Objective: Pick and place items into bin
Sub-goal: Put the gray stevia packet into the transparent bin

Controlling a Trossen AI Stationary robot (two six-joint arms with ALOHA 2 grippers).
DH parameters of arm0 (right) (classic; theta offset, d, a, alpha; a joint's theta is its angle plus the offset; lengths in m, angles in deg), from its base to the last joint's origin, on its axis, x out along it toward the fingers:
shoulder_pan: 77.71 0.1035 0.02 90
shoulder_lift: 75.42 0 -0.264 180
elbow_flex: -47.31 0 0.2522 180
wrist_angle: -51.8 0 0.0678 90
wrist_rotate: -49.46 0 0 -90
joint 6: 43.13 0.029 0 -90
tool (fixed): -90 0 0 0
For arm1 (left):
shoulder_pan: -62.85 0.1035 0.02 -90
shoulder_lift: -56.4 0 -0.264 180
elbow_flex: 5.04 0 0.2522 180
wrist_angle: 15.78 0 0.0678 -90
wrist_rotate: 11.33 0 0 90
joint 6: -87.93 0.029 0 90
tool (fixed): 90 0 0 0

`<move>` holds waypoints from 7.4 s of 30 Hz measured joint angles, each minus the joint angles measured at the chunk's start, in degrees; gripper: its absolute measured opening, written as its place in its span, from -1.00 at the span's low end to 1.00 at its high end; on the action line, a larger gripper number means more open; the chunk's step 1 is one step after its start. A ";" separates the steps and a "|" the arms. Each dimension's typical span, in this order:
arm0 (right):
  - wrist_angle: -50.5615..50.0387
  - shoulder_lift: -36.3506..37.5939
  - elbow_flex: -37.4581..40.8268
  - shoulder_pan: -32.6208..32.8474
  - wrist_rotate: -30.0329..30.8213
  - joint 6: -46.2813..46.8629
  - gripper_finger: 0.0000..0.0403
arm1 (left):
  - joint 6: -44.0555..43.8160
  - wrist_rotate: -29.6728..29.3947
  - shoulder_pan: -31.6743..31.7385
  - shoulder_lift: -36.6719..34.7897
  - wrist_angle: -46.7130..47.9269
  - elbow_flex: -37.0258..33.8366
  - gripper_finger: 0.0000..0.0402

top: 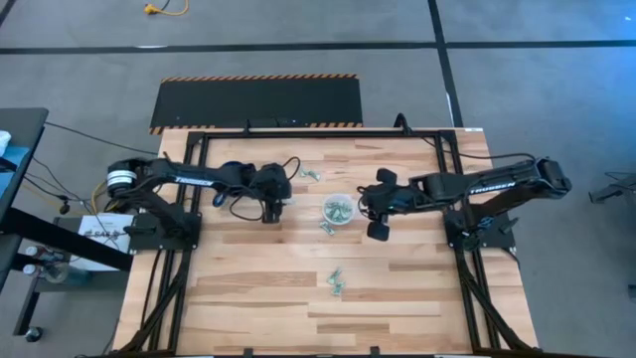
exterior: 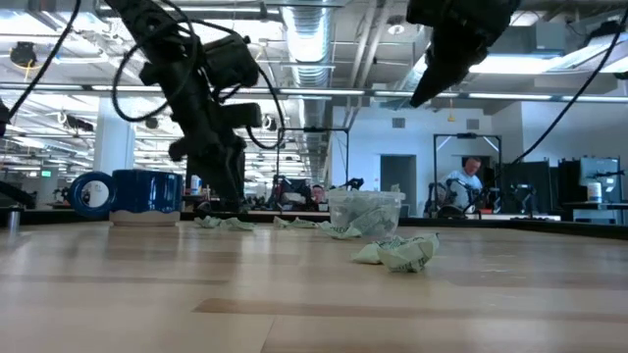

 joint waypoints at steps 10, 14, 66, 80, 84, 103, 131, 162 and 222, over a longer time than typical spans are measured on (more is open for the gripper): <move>6.63 5.06 9.22 -0.54 0.07 1.48 -0.46 | 1.63 -0.11 0.37 8.60 6.68 6.56 -0.01; 6.86 5.88 10.88 -0.57 0.34 2.49 -0.46 | 1.51 -0.12 0.61 11.48 8.20 8.60 -0.01; 10.11 5.79 13.47 -0.57 0.66 6.45 -0.46 | -13.05 17.85 -4.28 16.99 -11.22 26.76 -0.99; 10.10 5.79 13.45 -0.57 0.66 6.50 -0.46 | -13.49 19.97 -3.82 20.52 -12.61 26.82 -0.96; 10.10 5.79 13.45 -0.57 0.66 6.52 -0.46 | -13.52 19.80 -3.74 20.61 -12.04 26.80 -0.83; 10.06 5.79 13.45 -0.57 0.66 6.52 -0.46 | -14.88 15.46 -0.71 20.60 32.09 40.59 -0.27; 10.06 5.79 13.43 -0.55 0.63 4.53 -0.46 | 3.85 -0.93 11.77 20.52 48.73 31.26 -0.32; 10.12 5.79 13.43 -1.07 0.87 -2.11 -0.46 | 36.69 -4.31 5.79 20.55 41.16 24.94 -0.32; 11.46 5.77 13.43 -1.07 0.87 -1.82 -0.46 | 12.90 18.61 -5.80 18.93 10.18 38.40 -1.00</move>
